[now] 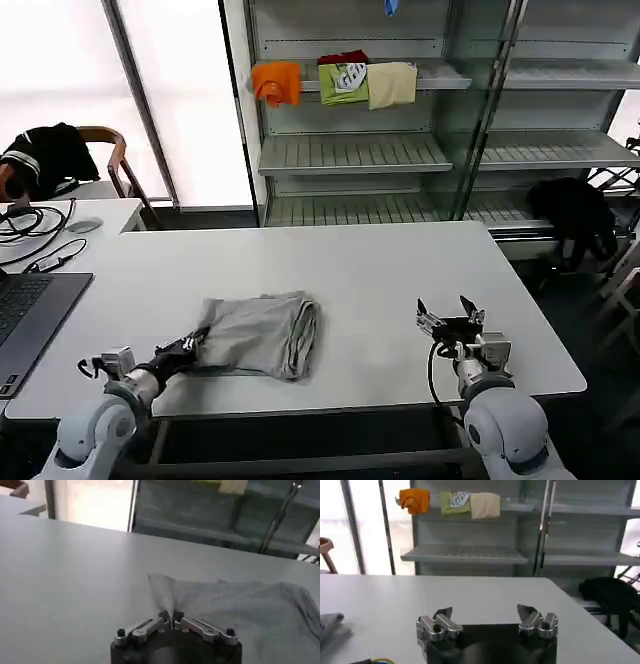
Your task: Fold and organize the clothes.
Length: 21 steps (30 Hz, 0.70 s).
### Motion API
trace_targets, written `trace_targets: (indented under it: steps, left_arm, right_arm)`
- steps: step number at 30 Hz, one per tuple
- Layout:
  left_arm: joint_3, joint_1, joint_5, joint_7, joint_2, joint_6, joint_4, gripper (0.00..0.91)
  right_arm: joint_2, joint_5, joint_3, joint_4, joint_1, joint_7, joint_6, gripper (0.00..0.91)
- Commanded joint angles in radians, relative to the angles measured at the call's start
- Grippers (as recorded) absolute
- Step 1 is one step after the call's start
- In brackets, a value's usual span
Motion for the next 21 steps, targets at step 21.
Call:
trace_targets:
  steps: [21]
  left_arm:
    - [-0.415, -0.071, 0.023, 0.078, 0.362, -0.003, 0.257, 0.0]
  right_arm:
    - [-0.023, 0.061, -0.011, -0.04, 0.036, -0.002, 0.007, 0.907]
